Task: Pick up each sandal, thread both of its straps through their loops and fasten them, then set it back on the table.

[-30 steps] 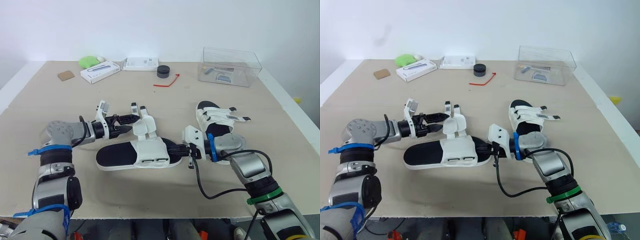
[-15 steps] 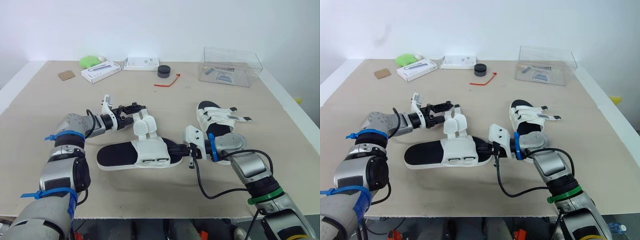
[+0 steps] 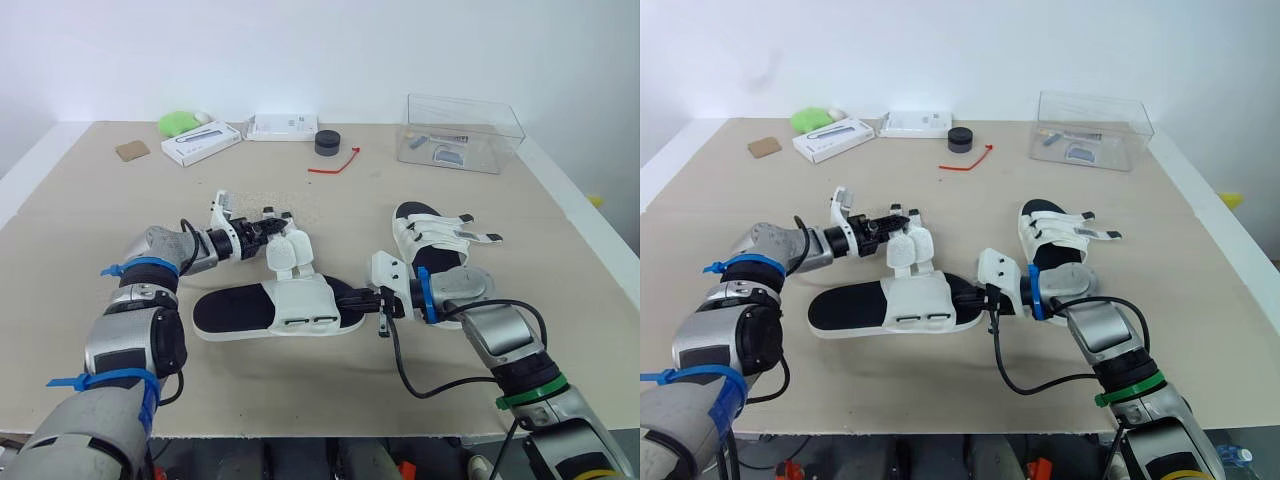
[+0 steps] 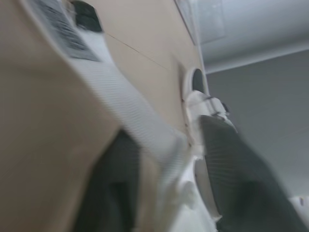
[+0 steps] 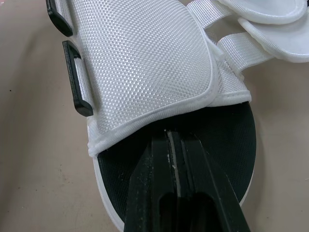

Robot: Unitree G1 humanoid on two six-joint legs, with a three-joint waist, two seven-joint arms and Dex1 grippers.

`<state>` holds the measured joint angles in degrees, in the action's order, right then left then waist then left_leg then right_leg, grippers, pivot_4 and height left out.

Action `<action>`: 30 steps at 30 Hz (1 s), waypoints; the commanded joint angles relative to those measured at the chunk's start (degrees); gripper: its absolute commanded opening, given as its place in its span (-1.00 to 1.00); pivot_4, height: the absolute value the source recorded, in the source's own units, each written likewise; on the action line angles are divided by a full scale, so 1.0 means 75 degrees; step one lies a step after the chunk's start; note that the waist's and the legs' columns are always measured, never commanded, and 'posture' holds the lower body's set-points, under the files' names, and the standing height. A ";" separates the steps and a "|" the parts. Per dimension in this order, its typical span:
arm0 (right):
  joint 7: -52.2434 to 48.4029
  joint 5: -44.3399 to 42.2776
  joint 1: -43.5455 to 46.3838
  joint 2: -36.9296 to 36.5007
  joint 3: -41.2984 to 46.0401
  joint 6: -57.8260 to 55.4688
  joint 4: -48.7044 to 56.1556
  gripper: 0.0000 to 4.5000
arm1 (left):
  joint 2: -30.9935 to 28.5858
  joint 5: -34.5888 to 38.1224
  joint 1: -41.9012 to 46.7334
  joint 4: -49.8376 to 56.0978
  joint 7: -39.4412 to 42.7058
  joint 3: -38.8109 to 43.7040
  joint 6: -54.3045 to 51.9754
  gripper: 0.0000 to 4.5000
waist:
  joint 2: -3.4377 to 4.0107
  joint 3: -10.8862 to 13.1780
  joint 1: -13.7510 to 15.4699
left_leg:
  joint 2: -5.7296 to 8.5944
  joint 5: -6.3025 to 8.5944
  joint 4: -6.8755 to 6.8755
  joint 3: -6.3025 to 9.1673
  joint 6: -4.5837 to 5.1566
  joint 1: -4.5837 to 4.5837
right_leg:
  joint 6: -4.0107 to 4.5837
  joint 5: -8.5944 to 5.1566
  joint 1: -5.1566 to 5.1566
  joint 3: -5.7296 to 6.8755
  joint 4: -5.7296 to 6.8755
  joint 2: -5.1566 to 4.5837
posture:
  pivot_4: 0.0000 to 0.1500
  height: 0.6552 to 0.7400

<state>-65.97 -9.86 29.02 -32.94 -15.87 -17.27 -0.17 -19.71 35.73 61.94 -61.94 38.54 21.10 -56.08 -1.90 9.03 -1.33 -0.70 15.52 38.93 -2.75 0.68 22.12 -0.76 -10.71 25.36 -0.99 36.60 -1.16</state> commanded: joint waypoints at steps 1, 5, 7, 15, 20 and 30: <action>-0.0042 0.0009 0.0062 -0.0059 0.0041 0.0143 0.0190 -1.00 | -0.0143 -0.0108 0.0256 -0.0069 0.0021 0.0180 0.0300 -0.95 | -0.0001 0.0000 0.0000 | 0.0000 0.0000 0.0000 0.0000 0.0000 0.0000 | 0.0000 0.0000 0.0000 0.0000 0.0000 0.0000 | 1.00 1.00; -0.0088 0.0044 0.0093 -0.0065 0.0013 0.0198 0.0145 -1.00 | -0.0103 -0.0174 0.0234 -0.0036 0.0082 0.0216 0.0585 -0.95 | -0.0002 0.0001 0.0001 | 0.0000 0.0000 0.0000 -0.0001 0.0000 0.0001 | 0.0000 0.0000 0.0001 0.0000 0.0000 -0.0001 | 1.00 1.00; -0.0107 0.0063 0.0093 -0.0070 -0.0001 0.0223 0.0140 -1.00 | -0.0087 -0.0312 0.0157 0.0180 0.0279 0.0066 0.0881 -0.95 | -0.0004 0.0002 0.0000 | 0.0000 0.0000 0.0000 -0.0001 0.0000 0.0001 | 0.0000 0.0000 0.0001 0.0000 0.0000 -0.0001 | 1.00 1.00; -0.0154 0.0093 0.0127 -0.0090 0.0018 0.0248 0.0094 -1.00 | 0.0018 -0.0828 -0.0861 0.3377 0.1693 -0.1253 0.2124 -0.95 | -0.0007 0.0004 -0.0004 | -0.0002 0.0000 0.0000 -0.0007 -0.0001 0.0001 | 0.0000 0.0000 0.0003 -0.0008 0.0001 -0.0001 | 1.00 1.00; -0.0158 0.0118 0.0099 -0.0100 0.0008 0.0250 0.0104 -1.00 | -0.0381 -0.1741 -0.2284 0.6385 0.2514 -0.2640 0.4027 -0.95 | -0.0007 0.0004 0.0015 | -0.0005 0.0001 -0.0001 -0.0005 -0.0004 0.0002 | 0.0002 0.0001 0.0004 -0.0015 0.0006 -0.0004 | 1.00 1.00; -0.0162 0.0156 0.0123 -0.0066 -0.0014 0.0204 0.0048 -1.00 | -0.1701 -0.3729 -0.3957 0.7770 0.3690 -0.3858 0.9606 -0.95 | -0.0008 0.0005 0.0025 | -0.0009 -0.0004 0.0000 -0.0016 0.0010 -0.0007 | 0.0008 0.0001 0.0002 -0.0012 0.0005 -0.0001 | 1.00 1.00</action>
<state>-67.11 -8.62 29.42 -33.22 -16.09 -16.02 -0.32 -30.88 9.89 31.95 -5.78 64.75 -7.73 7.19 -1.96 9.06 -1.15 -0.76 15.49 38.94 -2.87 0.76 22.06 -0.70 -10.71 25.37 -1.08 36.64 -1.17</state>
